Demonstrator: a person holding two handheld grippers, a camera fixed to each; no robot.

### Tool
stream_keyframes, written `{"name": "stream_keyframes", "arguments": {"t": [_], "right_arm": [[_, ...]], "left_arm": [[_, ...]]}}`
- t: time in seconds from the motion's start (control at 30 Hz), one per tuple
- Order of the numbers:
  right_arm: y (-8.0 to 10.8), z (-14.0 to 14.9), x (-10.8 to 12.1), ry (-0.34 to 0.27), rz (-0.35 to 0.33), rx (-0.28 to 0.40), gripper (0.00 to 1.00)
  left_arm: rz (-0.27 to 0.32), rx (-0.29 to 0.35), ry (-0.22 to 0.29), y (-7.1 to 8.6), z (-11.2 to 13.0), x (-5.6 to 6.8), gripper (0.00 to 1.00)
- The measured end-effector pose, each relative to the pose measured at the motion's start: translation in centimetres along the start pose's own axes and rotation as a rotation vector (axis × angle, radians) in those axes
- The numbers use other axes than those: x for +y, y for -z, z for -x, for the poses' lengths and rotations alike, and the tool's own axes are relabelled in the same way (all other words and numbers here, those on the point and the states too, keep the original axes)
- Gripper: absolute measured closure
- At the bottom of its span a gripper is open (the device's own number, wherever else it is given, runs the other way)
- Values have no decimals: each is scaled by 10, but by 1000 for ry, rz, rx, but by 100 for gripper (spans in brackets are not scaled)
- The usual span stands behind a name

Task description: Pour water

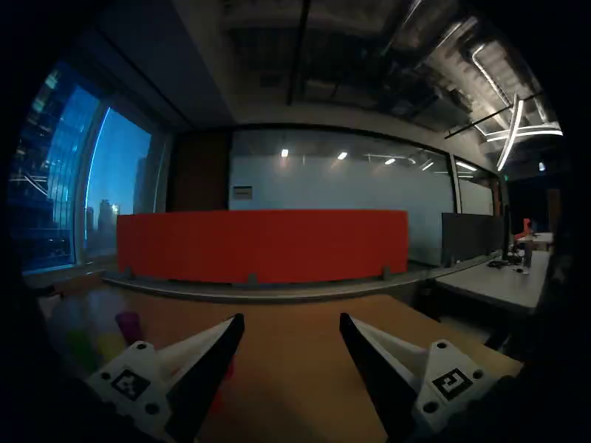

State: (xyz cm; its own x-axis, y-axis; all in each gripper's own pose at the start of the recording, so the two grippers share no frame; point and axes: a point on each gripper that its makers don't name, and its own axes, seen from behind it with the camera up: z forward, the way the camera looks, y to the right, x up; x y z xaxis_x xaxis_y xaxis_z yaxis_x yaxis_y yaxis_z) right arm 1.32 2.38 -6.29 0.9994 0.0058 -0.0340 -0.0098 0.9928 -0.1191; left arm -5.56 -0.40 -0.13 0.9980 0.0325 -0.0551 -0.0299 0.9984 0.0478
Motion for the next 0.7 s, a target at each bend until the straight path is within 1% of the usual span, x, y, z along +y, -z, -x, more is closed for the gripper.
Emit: {"name": "stream_keyframes", "arguments": {"t": [0.5,0.7], "right_arm": [[-1,2,-1,-10,-5,-2,0],[0,1,-2,-9,-7,0,0]], "left_arm": [[-2,-27,3,-2,14,0,4],[-1,-29,-2,-2,15,1,4]]}}
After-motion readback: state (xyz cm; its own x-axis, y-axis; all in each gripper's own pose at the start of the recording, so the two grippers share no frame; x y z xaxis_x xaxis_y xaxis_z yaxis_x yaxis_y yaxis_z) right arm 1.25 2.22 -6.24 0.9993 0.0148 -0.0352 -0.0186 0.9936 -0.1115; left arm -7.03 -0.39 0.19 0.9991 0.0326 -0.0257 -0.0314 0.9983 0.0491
